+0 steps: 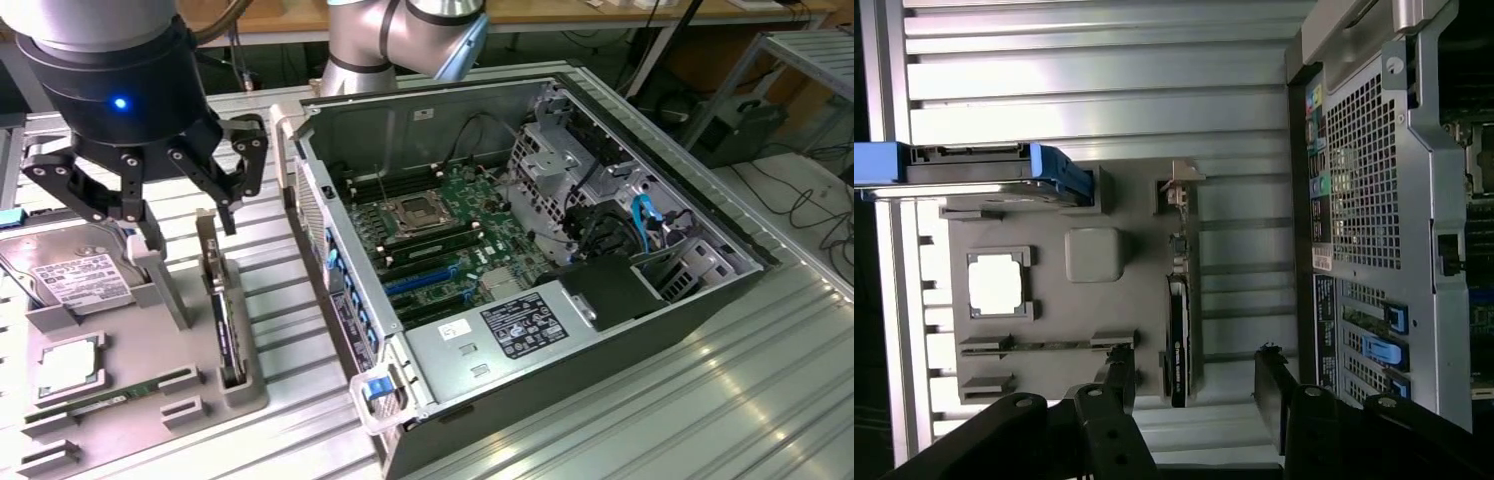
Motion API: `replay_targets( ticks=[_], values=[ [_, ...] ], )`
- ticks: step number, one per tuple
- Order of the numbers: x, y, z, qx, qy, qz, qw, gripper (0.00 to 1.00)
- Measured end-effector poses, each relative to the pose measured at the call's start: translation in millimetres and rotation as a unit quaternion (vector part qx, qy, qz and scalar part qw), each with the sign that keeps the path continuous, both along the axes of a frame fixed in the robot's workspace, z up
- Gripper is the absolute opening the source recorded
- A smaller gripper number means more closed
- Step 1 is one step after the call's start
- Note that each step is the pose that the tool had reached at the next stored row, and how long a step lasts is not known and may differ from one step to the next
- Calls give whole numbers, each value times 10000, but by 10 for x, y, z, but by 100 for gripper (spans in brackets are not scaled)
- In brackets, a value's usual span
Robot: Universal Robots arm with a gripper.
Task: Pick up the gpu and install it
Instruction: 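Pick up the gpu and move the gpu toward the slot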
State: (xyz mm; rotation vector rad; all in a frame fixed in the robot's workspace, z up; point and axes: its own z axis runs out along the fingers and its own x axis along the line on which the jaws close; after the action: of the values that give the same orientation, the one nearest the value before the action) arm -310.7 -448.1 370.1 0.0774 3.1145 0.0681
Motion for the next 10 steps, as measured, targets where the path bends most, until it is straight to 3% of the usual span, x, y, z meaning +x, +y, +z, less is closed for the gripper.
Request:
replay_targets(
  ticks=[10],
  values=[
    [0, -5, -155, 0, 0, 6, 10000, 60]
  ],
)
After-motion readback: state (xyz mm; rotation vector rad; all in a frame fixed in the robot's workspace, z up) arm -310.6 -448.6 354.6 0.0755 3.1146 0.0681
